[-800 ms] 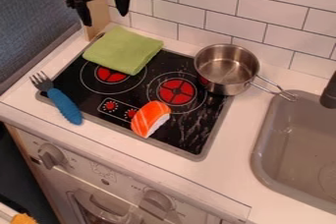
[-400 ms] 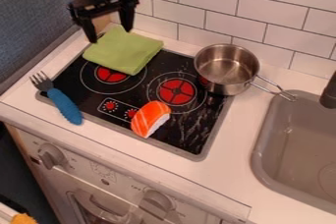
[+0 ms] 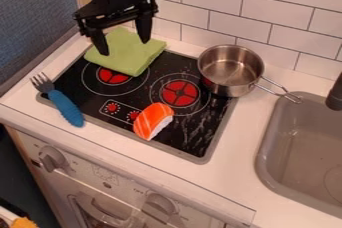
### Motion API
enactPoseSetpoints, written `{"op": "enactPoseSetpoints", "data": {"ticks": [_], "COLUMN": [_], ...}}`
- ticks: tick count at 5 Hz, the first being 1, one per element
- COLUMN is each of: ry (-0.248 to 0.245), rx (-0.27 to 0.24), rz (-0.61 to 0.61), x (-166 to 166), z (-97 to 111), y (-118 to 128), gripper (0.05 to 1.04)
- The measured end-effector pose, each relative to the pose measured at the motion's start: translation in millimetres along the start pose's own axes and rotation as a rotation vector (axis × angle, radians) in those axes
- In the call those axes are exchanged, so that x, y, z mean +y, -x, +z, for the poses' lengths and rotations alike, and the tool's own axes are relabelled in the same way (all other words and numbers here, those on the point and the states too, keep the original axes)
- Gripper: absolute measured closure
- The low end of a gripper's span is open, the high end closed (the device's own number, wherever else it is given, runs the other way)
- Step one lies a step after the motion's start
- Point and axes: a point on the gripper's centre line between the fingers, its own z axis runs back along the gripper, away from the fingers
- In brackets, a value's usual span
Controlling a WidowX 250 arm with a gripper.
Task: Move the orange object to the top side of the blue spoon
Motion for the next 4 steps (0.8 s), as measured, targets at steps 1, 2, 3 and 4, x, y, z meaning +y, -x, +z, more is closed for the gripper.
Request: {"op": "enactPoseSetpoints", "data": {"ticks": [1,2,3,4], "ry": [0.016,0.048,0.049,0.053], "rx": [0.02,-0.01,0.008,0.01], "rz": [-0.133,-0.353,-0.548,-0.695], "x": [7,8,2,-10], "z": [3,13,8,2], "y": [21,44,67,83], "gripper": [0.085,0.085,0.085,0.085]}}
